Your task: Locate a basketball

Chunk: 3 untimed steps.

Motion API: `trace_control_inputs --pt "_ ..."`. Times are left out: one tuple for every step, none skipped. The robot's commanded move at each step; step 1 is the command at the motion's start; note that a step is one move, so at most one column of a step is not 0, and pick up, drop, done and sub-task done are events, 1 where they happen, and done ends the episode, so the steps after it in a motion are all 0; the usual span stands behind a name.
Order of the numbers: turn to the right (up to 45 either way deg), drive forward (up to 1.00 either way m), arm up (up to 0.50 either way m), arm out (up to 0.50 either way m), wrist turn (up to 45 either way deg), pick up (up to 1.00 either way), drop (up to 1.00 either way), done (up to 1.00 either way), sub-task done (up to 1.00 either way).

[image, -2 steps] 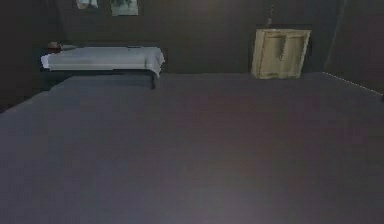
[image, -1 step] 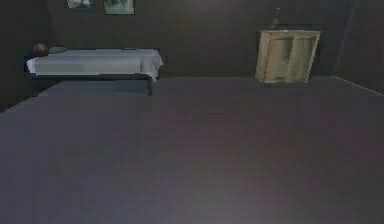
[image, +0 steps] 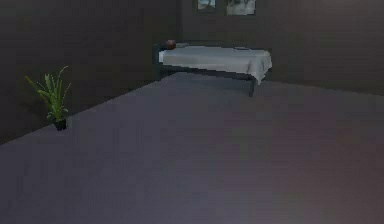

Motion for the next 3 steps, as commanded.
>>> trace_control_inputs --pt "0.0 1.00 0.00 0.00 0.0 0.00 0.00 0.00 0.00" --pt "0.0 1.00 0.00 0.00 0.0 0.00 0.00 0.00 0.00" --pt "0.0 1.00 0.00 0.00 0.0 0.00 0.00 0.00 0.00"
